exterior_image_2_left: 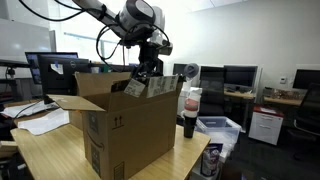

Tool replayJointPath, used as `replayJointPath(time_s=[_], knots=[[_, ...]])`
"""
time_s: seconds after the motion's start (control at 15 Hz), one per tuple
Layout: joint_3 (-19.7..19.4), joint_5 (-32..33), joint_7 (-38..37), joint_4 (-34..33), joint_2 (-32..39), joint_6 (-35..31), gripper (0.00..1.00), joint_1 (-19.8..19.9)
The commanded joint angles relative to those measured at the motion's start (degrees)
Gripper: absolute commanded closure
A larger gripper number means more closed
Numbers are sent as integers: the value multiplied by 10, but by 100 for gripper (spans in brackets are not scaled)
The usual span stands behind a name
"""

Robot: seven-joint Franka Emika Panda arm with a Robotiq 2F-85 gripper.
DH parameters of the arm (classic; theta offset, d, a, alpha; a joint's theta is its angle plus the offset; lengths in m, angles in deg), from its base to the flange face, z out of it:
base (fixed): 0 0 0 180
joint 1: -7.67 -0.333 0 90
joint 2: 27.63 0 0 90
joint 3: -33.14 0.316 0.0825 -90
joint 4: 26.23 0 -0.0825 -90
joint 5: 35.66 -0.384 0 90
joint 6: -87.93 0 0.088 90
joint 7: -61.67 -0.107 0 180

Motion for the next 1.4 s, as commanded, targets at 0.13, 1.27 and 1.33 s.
replayJointPath(time_s=[0.13,1.27,1.33], knots=[[1,16,14,11,-13,-9,0,2],[2,37,12,10,-29,-14,0,3],[1,35,12,11,-29,-14,0,4]])
